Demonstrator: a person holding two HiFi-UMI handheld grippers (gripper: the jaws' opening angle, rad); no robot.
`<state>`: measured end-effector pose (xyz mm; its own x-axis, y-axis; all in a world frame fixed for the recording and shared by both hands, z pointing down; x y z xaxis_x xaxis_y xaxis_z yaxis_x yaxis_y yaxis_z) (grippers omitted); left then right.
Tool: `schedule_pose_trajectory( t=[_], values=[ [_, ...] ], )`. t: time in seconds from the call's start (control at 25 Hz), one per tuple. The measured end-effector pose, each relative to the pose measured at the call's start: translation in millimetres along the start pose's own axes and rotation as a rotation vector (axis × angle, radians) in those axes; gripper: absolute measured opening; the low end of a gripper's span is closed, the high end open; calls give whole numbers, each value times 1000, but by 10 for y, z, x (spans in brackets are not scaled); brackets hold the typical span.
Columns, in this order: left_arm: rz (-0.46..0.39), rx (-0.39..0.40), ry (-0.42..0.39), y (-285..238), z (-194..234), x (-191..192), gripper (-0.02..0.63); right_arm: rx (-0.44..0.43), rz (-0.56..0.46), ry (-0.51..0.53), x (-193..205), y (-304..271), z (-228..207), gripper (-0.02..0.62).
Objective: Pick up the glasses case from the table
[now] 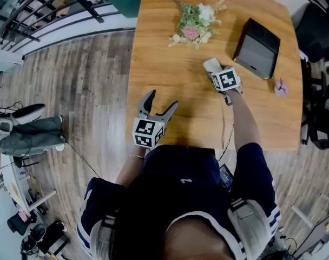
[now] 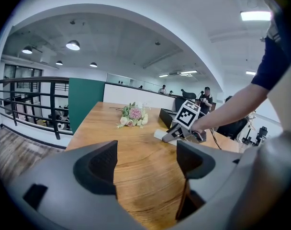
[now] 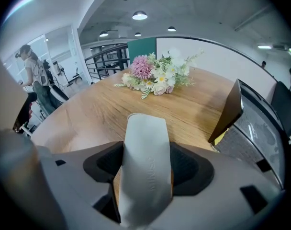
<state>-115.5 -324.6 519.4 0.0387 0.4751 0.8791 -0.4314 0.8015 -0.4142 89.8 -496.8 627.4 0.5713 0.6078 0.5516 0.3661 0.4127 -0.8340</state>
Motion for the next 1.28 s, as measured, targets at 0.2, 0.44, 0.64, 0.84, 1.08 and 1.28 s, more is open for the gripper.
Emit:
schedule_pose_trajectory(
  t=[0.2, 0.44, 0.64, 0.84, 1.08, 1.28],
  values=[
    [-21, -12, 3, 60, -80, -8, 388, 22, -53, 66, -44, 115, 79, 313],
    [5, 23, 3, 96, -253, 166, 388, 44, -154, 65, -153, 388, 176, 313],
    [-12, 51, -13, 98, -348, 164, 388, 113, -236, 91, -230, 721, 188, 313],
    [-47, 75, -21, 105, -407, 93, 388, 158, -328, 119, -351, 1127, 273, 313],
    [-76, 92, -22, 141, -379, 11, 388, 232, -417, 139, -432, 1559, 413, 313],
    [-108, 98, -21, 162, -381, -63, 388, 281, -498, 113, -400, 1877, 532, 314]
  ],
)
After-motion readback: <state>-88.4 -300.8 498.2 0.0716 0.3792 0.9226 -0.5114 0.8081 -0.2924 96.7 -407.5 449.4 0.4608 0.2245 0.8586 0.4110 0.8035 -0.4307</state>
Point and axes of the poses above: the fingertips, and each gripper's own axes: y backward along the fingers, z to its left, x out of its underside, the point moved 3 cm from there along y, backward along the fingers, and after that the axes turned 5 degrees about y, right-handed, at the moved point
